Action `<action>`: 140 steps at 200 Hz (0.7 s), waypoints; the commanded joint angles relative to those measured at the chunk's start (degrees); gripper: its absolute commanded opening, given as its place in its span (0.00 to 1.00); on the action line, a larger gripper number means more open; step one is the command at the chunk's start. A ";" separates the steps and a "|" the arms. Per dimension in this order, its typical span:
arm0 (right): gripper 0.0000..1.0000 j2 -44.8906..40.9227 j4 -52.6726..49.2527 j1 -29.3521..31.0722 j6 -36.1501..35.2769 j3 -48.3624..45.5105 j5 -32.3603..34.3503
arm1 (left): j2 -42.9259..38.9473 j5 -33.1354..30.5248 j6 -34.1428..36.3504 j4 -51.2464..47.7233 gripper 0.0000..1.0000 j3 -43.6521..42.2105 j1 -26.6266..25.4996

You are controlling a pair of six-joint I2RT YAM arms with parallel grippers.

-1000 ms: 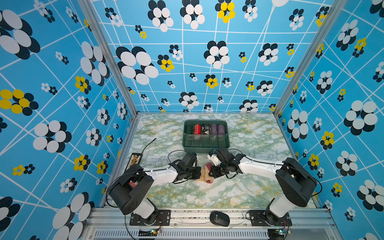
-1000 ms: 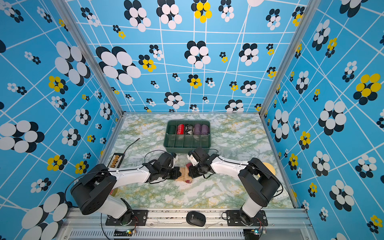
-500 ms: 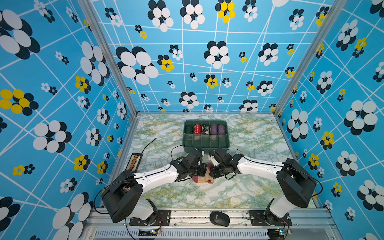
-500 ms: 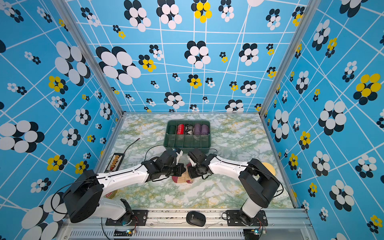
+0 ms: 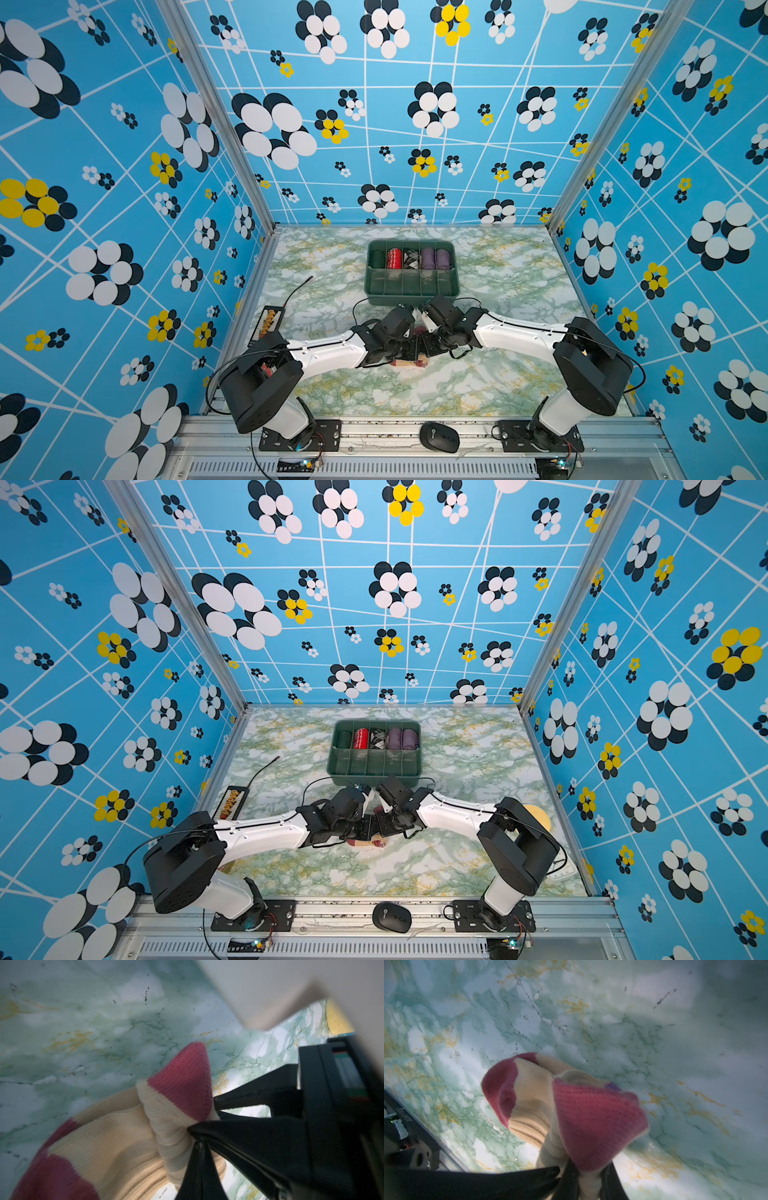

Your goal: Roll the socks

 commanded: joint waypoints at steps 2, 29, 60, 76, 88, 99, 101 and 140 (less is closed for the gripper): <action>0.04 0.70 -2.27 0.37 0.66 -0.62 1.17 | 1.90 0.51 -0.19 0.61 0.00 -0.23 -0.38; 0.05 0.97 -2.09 0.37 0.75 -0.49 1.08 | 3.54 0.62 0.16 -0.39 0.00 -0.38 -0.33; 0.05 1.15 -1.73 0.37 0.92 -0.46 0.92 | 4.05 0.03 0.71 -1.46 0.00 -1.26 -0.30; 0.07 1.15 -1.34 0.36 1.01 -0.54 0.58 | 4.57 -0.33 0.87 -1.17 0.00 -1.85 -0.03; 0.10 0.99 -0.79 0.37 1.19 -0.67 0.17 | 5.29 -0.37 1.13 -0.98 0.00 -2.06 0.06; 0.14 0.68 0.03 0.37 1.41 -1.04 -0.35 | 5.99 -0.41 1.39 -1.10 0.00 -1.99 0.00; 0.15 0.52 0.16 0.33 1.44 -1.04 -0.40 | 6.13 -0.44 1.46 -1.14 0.00 -2.03 0.01; 0.24 -1.45 1.60 0.30 2.06 -1.74 -0.33 | 7.35 -0.88 2.39 -1.96 0.00 -2.78 0.40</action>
